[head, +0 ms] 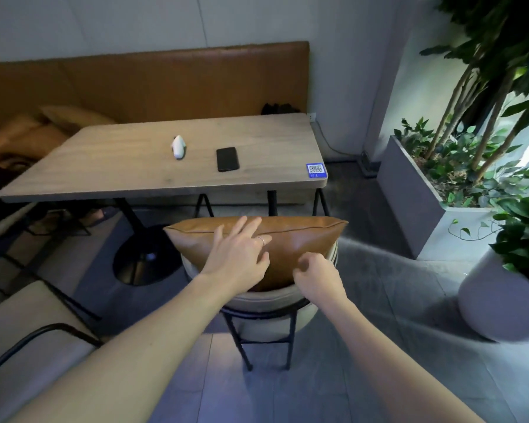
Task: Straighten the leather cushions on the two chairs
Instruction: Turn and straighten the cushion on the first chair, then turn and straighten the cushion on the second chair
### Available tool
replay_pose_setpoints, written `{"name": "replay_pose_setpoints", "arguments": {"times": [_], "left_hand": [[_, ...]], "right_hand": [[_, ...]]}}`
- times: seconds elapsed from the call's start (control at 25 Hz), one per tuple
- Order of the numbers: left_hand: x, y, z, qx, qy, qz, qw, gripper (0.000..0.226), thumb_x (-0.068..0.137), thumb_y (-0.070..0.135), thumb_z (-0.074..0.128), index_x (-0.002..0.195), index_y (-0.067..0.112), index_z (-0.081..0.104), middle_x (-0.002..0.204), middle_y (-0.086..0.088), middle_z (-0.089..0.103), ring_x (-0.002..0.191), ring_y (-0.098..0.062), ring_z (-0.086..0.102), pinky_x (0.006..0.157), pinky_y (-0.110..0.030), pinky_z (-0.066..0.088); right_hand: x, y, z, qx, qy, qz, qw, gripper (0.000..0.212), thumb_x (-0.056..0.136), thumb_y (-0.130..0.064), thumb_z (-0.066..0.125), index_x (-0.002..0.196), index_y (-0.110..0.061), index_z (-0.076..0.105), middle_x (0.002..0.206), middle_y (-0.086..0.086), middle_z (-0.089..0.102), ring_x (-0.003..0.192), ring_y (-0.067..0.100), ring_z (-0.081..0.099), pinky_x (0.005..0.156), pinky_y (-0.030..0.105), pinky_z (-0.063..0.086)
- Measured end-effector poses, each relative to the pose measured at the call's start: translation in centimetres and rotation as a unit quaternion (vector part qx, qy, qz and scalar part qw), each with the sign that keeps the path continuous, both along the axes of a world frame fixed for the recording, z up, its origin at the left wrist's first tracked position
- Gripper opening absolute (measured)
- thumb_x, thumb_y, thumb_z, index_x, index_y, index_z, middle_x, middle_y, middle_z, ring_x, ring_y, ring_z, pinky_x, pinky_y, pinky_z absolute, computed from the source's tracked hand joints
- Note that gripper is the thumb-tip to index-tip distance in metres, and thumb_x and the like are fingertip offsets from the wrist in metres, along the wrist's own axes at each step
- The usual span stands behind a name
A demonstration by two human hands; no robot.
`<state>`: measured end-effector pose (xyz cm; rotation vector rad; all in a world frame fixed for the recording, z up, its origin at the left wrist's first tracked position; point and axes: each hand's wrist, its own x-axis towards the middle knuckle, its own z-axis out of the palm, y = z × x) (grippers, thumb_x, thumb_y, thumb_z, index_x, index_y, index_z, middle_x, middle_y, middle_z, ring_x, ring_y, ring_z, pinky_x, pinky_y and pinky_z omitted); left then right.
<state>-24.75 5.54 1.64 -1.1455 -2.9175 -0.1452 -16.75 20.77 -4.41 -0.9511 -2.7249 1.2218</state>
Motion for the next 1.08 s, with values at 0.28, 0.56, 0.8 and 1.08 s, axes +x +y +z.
{"name": "replay_pose_setpoints", "arguments": {"times": [0.28,0.56,0.8,1.08], "left_hand": [[4.0,-16.0,12.8,0.038,0.078,0.057,0.995,0.046,0.104,0.038,0.042,0.148,0.024,0.05,0.164,-0.001,0.034,0.152,-0.023,0.023,0.121,-0.056,0.017],[10.3,-36.2,25.4,0.069,0.187,0.143,0.969,0.051,0.105,0.043,0.039,0.152,0.023,0.043,0.164,-0.003,0.036,0.151,-0.027,0.027,0.117,-0.059,0.024],[16.3,-53.1,31.6,0.146,0.257,0.254,0.921,0.062,0.104,0.054,0.032,0.161,0.033,0.019,0.17,-0.005,0.019,0.156,-0.028,0.012,0.121,-0.062,0.012],[21.0,-69.3,32.5,0.184,0.3,0.366,0.861,0.062,0.104,0.057,0.028,0.161,0.037,0.014,0.172,-0.007,0.012,0.157,-0.031,0.007,0.119,-0.066,0.011]], "right_hand": [[2.6,-14.7,15.1,0.182,0.116,0.098,0.971,0.038,0.098,-0.02,0.055,0.135,-0.014,0.062,0.126,0.013,0.07,0.115,0.036,0.064,0.094,0.044,0.053],[6.2,-34.1,28.1,0.308,0.256,0.164,0.901,0.049,0.103,-0.035,0.051,0.146,-0.013,0.05,0.135,0.013,0.066,0.12,0.034,0.063,0.099,0.052,0.054],[10.1,-49.0,35.9,0.343,0.382,0.205,0.833,0.059,0.105,-0.044,0.045,0.158,-0.02,0.035,0.163,0.009,0.041,0.15,0.03,0.035,0.12,0.052,0.032],[11.7,-60.7,37.6,0.295,0.464,0.231,0.802,0.061,0.104,-0.045,0.043,0.16,-0.023,0.03,0.166,0.008,0.036,0.153,0.03,0.03,0.123,0.055,0.027]]}}
